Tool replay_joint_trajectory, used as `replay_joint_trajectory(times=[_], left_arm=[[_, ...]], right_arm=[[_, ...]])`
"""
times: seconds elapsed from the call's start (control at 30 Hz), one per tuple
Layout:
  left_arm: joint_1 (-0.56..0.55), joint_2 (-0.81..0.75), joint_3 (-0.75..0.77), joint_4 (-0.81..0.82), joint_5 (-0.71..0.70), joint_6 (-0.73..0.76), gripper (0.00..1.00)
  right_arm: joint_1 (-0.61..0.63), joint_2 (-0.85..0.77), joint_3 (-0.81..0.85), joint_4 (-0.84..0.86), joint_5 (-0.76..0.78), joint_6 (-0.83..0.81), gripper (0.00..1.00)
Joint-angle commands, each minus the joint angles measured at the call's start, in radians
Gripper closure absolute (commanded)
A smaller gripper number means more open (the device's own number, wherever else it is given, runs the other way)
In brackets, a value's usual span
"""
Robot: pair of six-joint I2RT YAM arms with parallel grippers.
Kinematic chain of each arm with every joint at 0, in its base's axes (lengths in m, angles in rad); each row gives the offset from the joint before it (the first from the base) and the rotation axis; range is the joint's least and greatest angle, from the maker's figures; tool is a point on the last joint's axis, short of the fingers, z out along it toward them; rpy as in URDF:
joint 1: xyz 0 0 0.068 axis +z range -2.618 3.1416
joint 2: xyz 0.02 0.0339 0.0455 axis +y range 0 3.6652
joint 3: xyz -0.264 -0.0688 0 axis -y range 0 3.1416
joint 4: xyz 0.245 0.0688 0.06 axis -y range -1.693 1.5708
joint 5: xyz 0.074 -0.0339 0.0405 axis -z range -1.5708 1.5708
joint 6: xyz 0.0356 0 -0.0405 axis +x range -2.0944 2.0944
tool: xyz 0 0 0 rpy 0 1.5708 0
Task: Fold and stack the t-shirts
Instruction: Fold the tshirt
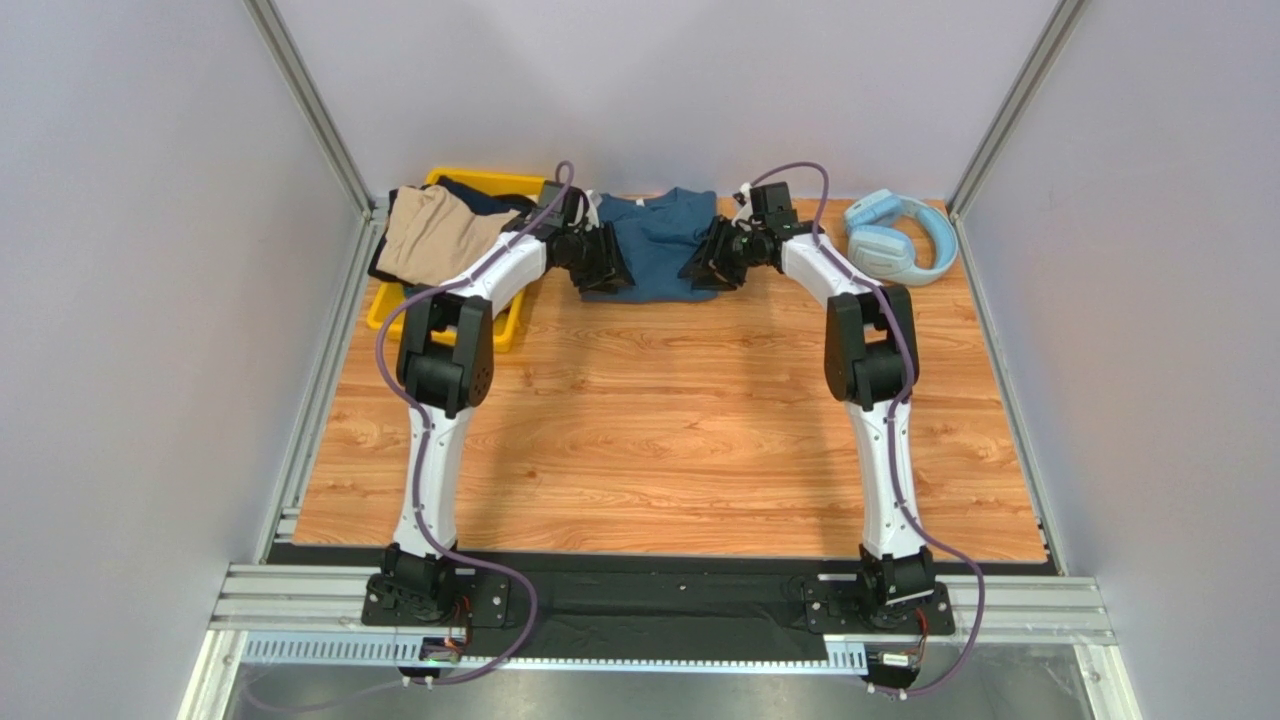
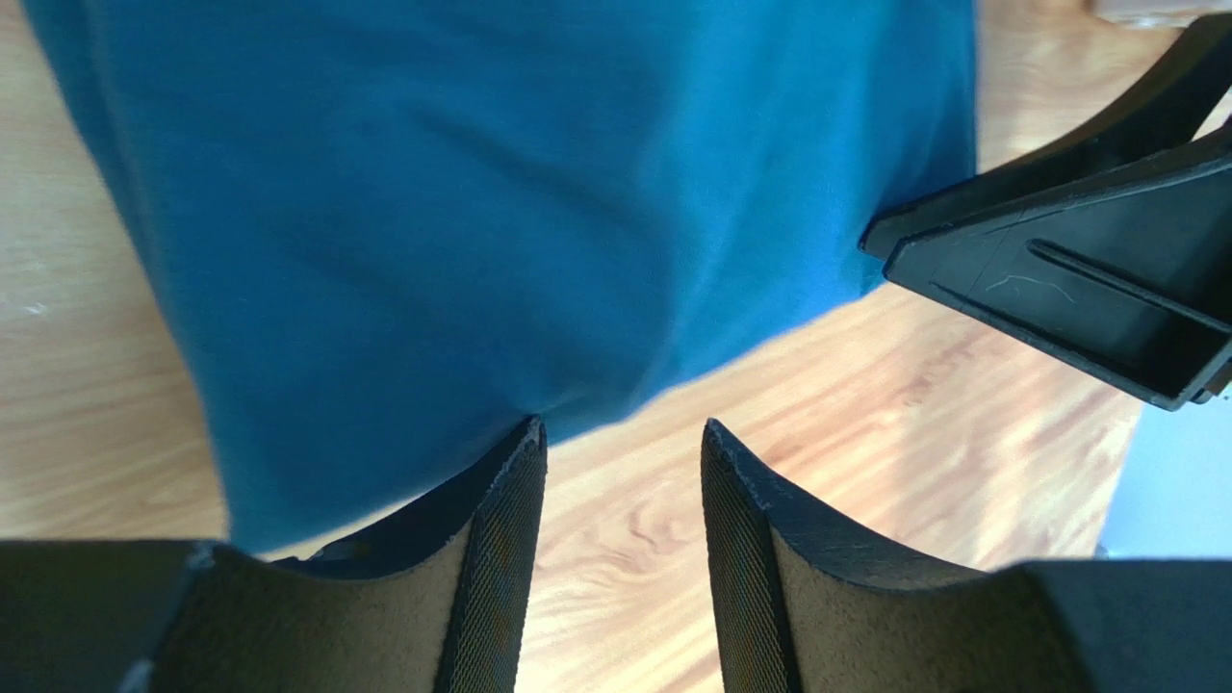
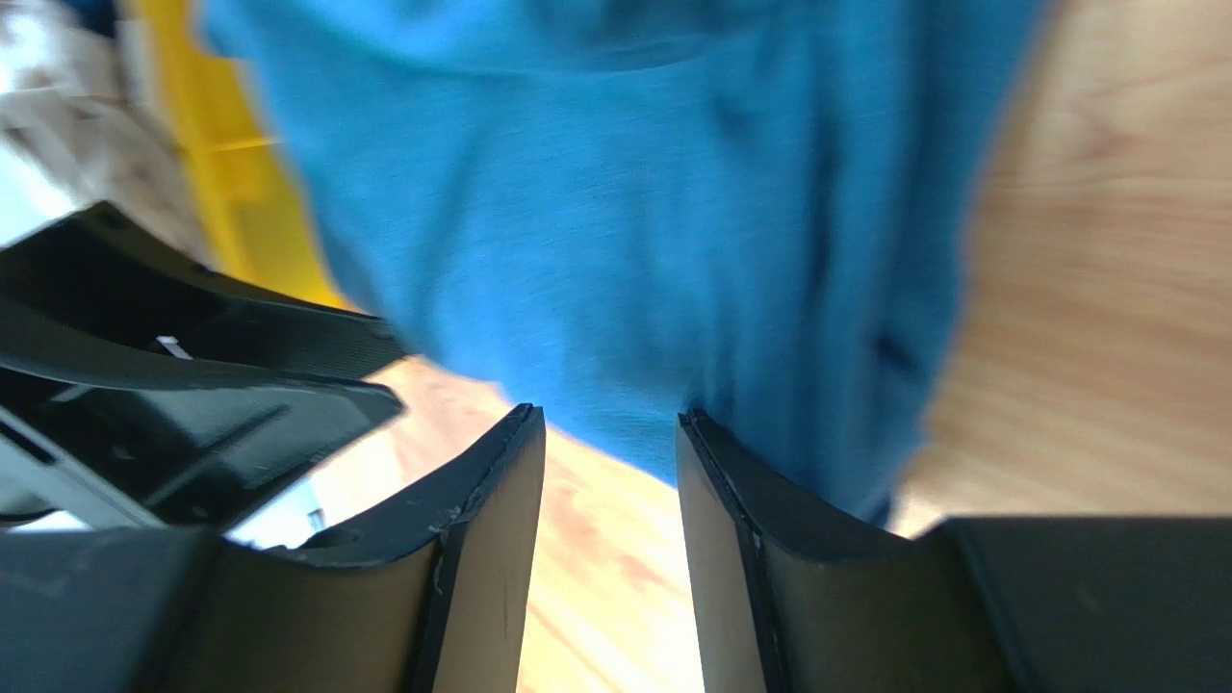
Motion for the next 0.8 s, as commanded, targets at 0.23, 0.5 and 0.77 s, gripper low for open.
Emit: replay_joint_trajectory(times=[0.23,0.5,0.77], left_arm=[[0.009,0.041,0.024,0.008,-0.067,0.012,0.51],[0.002,0.113,0.059,-0.102,-0.088,0.009,0.57],[-0.016,0.049,-0.074,-0.122,-0.119,0.0,0.59]], right_arm=[[0.0,0.061,0.042,-0.079,0.084,-0.082,0.57],[0.0,0.071,0.048,-0.114,0.093,-0.081,0.59],[0.003,0.113,0.123,-0.252,0.142,-0.094,0.63]])
